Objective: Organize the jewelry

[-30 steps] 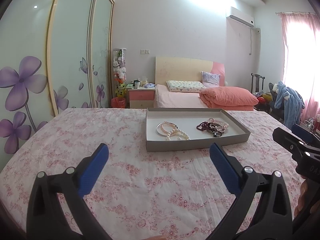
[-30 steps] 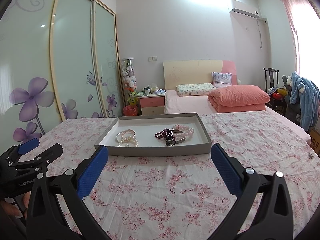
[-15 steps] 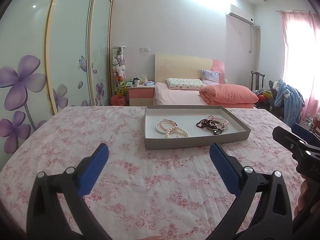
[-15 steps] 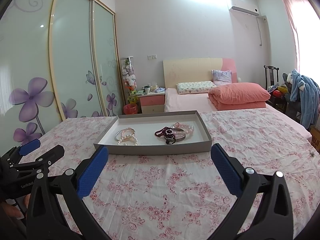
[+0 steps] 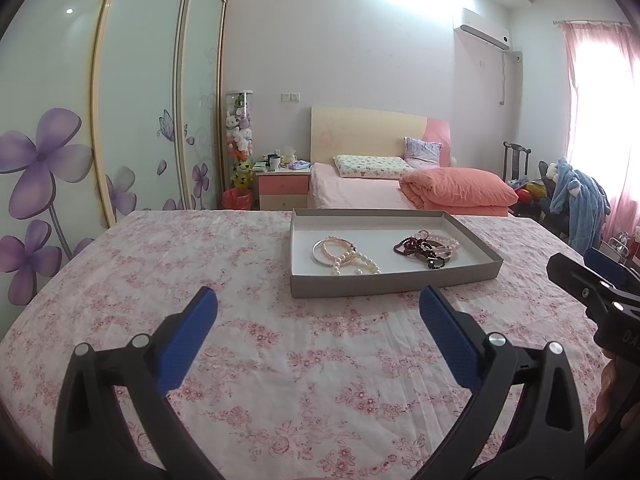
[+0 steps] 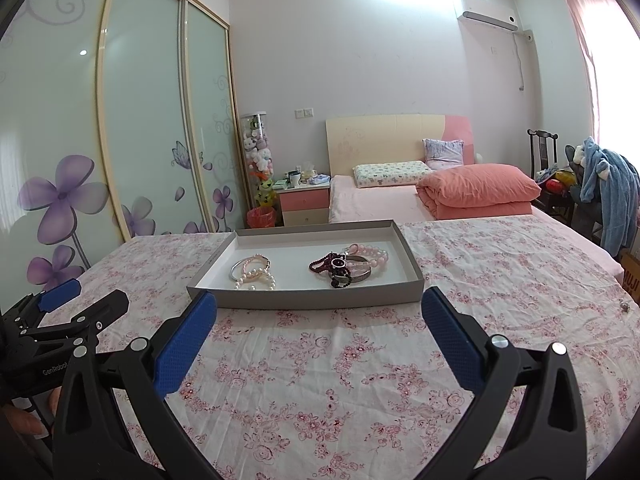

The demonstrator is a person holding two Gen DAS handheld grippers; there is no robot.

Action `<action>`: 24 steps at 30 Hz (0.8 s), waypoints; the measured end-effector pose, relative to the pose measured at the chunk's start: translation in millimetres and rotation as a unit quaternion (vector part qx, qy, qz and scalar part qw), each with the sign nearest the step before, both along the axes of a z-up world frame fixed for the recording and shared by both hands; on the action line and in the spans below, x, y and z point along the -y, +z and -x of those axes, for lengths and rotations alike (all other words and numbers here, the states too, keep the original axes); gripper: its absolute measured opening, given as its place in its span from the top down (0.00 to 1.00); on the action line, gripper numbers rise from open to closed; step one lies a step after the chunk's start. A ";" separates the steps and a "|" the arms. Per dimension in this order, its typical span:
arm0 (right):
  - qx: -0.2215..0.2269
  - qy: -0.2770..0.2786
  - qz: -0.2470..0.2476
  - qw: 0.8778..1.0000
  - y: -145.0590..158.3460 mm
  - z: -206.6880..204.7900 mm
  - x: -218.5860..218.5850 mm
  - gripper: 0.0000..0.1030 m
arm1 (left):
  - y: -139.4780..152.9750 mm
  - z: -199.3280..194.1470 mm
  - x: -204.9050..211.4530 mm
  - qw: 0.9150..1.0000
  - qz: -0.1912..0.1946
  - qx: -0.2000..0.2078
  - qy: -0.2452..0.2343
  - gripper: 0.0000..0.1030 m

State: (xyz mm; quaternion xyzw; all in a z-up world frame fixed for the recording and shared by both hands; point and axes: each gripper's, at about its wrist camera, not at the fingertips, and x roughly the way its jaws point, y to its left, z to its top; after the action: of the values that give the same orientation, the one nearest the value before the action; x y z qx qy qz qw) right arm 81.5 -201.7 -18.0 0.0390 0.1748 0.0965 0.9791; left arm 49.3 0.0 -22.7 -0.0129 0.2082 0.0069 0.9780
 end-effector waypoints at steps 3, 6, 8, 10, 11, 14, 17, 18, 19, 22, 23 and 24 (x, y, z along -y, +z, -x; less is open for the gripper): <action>0.000 0.000 0.000 1.000 0.2 -0.2 0.2 0.02 | 0.1 0.0 0.2 1.000 0.000 0.000 0.000 0.04; 0.000 0.000 0.000 1.000 0.3 -0.7 0.7 0.02 | 0.2 -0.1 0.3 1.000 0.000 0.000 0.000 0.04; 0.000 0.000 0.000 1.000 0.0 -0.3 0.1 0.02 | 0.6 -0.6 0.0 1.000 0.000 0.000 0.000 0.04; 0.000 0.000 0.000 1.000 0.4 -0.8 0.6 0.02 | 0.7 -0.6 0.1 1.000 0.000 0.000 0.000 0.04; 0.000 0.000 0.000 1.000 0.5 -0.8 0.7 0.02 | 0.6 -0.5 0.2 1.000 0.000 0.000 0.000 0.04; -0.001 0.000 0.000 1.000 0.2 -0.5 0.1 0.02 | 0.6 -0.3 0.4 1.000 0.000 0.000 0.000 0.04; -0.001 0.000 0.000 1.000 0.7 -0.9 0.6 0.02 | 0.9 -0.7 0.3 1.000 0.000 -0.001 0.000 0.04; -0.001 0.000 0.000 1.000 0.2 -0.3 -0.2 0.02 | 0.6 -0.4 0.6 1.000 0.000 -0.001 0.000 0.04; -0.001 0.000 0.000 1.000 0.7 -0.9 0.5 0.02 | 0.8 -0.6 0.4 1.000 0.000 -0.001 0.000 0.04; -0.001 -0.001 -0.001 1.000 0.7 -1.0 0.5 0.02 | 0.5 -0.2 1.0 1.000 0.000 -0.001 -0.001 0.04; -0.001 -0.001 0.000 1.000 0.8 -1.0 0.6 0.02 | 0.5 -0.3 1.6 1.000 0.000 -0.002 -0.001 0.04; -0.001 0.000 0.000 1.000 0.8 -1.1 0.7 0.02 | 0.2 0.3 2.0 1.000 -0.001 -0.002 -0.001 0.04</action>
State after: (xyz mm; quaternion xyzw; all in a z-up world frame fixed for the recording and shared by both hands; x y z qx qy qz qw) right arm 82.6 -202.4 -17.2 0.0396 0.1757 0.0962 0.9789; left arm 49.0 -2.0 -22.5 -0.0121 0.2102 0.0057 0.9776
